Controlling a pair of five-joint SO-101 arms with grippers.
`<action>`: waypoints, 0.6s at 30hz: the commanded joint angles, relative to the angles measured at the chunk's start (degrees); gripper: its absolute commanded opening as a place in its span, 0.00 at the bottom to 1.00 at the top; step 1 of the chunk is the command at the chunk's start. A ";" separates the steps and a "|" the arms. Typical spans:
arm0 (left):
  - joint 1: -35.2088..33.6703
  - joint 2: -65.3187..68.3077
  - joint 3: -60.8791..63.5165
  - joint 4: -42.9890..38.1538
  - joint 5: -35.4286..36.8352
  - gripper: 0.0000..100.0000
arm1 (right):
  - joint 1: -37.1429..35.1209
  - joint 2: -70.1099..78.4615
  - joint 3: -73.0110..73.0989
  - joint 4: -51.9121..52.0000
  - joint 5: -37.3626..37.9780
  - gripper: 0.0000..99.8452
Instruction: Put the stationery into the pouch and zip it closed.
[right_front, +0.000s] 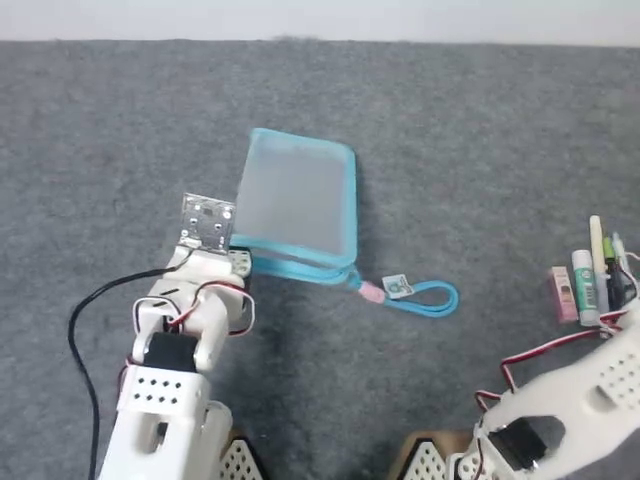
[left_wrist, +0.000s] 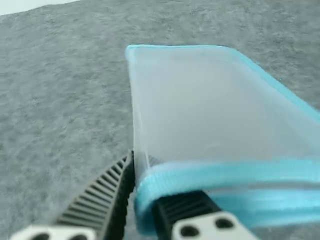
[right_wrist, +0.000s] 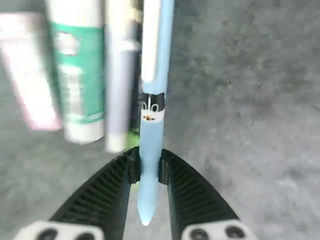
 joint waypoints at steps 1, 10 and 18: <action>2.99 0.97 -0.75 -2.20 2.55 0.01 | -2.95 -12.09 -0.70 4.53 -3.08 0.01; 9.14 1.05 0.31 -5.63 4.48 0.01 | -13.93 -30.90 1.58 13.76 -8.00 0.01; 9.32 0.97 1.63 -7.74 5.63 0.01 | -40.66 -59.30 25.41 12.44 -20.40 0.01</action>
